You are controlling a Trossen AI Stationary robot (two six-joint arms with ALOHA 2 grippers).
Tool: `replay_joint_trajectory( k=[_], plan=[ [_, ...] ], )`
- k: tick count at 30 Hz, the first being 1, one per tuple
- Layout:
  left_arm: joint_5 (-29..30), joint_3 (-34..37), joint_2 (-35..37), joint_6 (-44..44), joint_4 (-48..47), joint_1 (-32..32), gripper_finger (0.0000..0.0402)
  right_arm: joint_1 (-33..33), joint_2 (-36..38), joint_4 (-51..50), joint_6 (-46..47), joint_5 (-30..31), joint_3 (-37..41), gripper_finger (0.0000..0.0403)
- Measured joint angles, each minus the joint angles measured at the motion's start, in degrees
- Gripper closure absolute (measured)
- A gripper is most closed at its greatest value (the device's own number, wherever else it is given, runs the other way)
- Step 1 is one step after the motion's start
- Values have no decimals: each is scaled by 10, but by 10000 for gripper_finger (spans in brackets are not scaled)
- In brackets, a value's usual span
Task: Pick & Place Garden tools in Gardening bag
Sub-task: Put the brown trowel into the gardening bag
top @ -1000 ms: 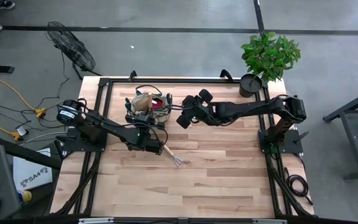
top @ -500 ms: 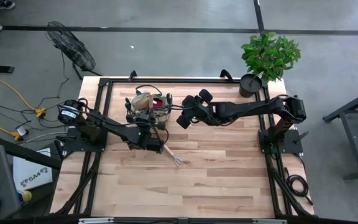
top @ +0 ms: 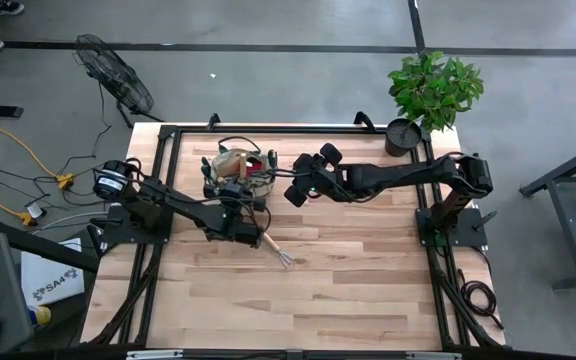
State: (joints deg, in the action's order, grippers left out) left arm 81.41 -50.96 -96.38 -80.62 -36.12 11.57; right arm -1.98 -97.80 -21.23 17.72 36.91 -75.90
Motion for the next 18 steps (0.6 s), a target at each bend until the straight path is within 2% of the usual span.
replay_joint_trajectory(
  k=[4,9,18],
  plan=[
    [1,0,0,0,-5,0,251,0,0,0,-3,0,0,225],
    [17,0,3,-1,-5,0,247,0,0,0,-10,0,0,225],
    [-10,0,46,24,-30,1,245,0,0,-4,-10,0,0,225]
  ],
)
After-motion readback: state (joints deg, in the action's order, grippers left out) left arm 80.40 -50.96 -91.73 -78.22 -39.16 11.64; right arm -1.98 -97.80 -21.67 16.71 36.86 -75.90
